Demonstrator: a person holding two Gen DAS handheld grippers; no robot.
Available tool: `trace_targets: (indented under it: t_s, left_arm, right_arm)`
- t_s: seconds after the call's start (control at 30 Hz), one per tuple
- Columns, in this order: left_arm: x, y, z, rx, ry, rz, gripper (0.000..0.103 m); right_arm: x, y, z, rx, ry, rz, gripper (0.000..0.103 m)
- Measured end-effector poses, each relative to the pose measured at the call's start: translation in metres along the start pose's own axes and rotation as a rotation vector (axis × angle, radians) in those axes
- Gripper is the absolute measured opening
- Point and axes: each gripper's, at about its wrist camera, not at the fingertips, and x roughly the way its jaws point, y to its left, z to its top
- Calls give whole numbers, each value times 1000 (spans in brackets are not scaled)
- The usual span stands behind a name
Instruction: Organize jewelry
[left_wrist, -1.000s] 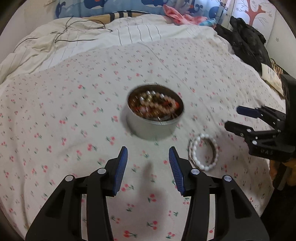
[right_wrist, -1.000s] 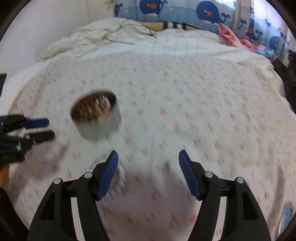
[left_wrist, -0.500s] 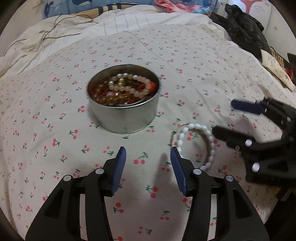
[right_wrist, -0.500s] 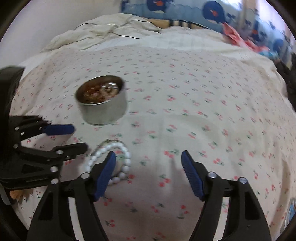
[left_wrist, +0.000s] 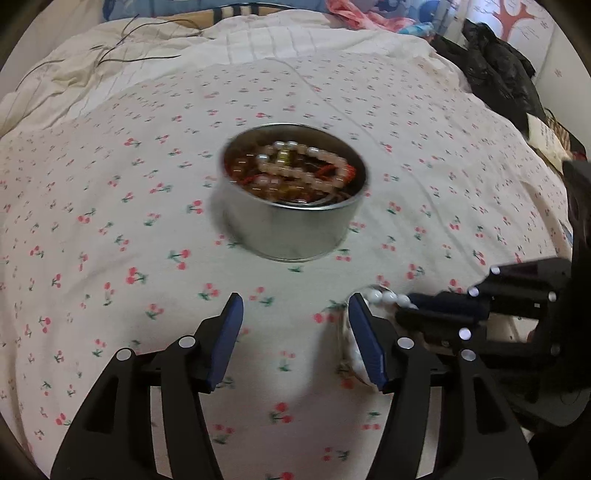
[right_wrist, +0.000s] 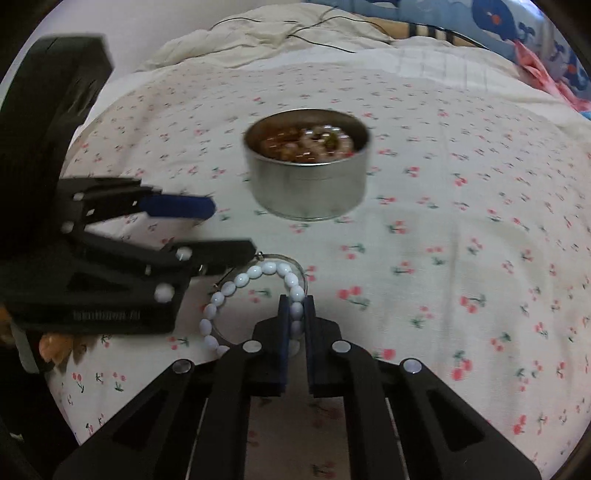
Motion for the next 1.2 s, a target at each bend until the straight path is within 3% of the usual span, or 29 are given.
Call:
trace_targets:
  t_s: [0.27, 0.33, 0.47, 0.6, 0.7, 0.8, 0.87, 0.9, 0.97, 1.13, 1.2]
  left_arm:
    - [-2, 18, 4, -63, 1, -44, 59]
    - [1, 11, 2, -32, 16, -50, 60]
    - [8, -13, -4, 79, 43, -46, 61]
    - [15, -31, -11, 170, 53, 6, 65]
    - [17, -37, -13, 202, 50, 30, 68]
    - [18, -37, -15, 200, 42, 34, 68]
    - [18, -38, -15, 201, 40, 26, 48]
    - [18, -39, -14, 205, 43, 25, 22]
    - [16, -37, -12, 208, 44, 35, 4]
    - [9, -10, -10, 157, 36, 97, 3]
    - [7, 1, -8, 129, 39, 93, 3]
  right_arm:
    - [-26, -20, 6, 101, -85, 126, 8]
    - [-27, -27, 6, 115, -86, 80, 8]
    - [-20, -46, 6, 151, -53, -131, 8]
    - [-11, -60, 4, 211, 0, -144, 10]
    - [-15, -59, 6, 216, -34, -123, 46]
    - [-8, -54, 6, 179, -13, -150, 47]
    - [-4, -49, 5, 161, -7, -172, 45]
    - [-3, -47, 5, 149, -8, -179, 41]
    - [-2, -43, 5, 135, -8, -177, 13]
    - [-11, -45, 6, 174, -57, -81, 8]
    - [-10, -45, 7, 168, -53, -82, 8]
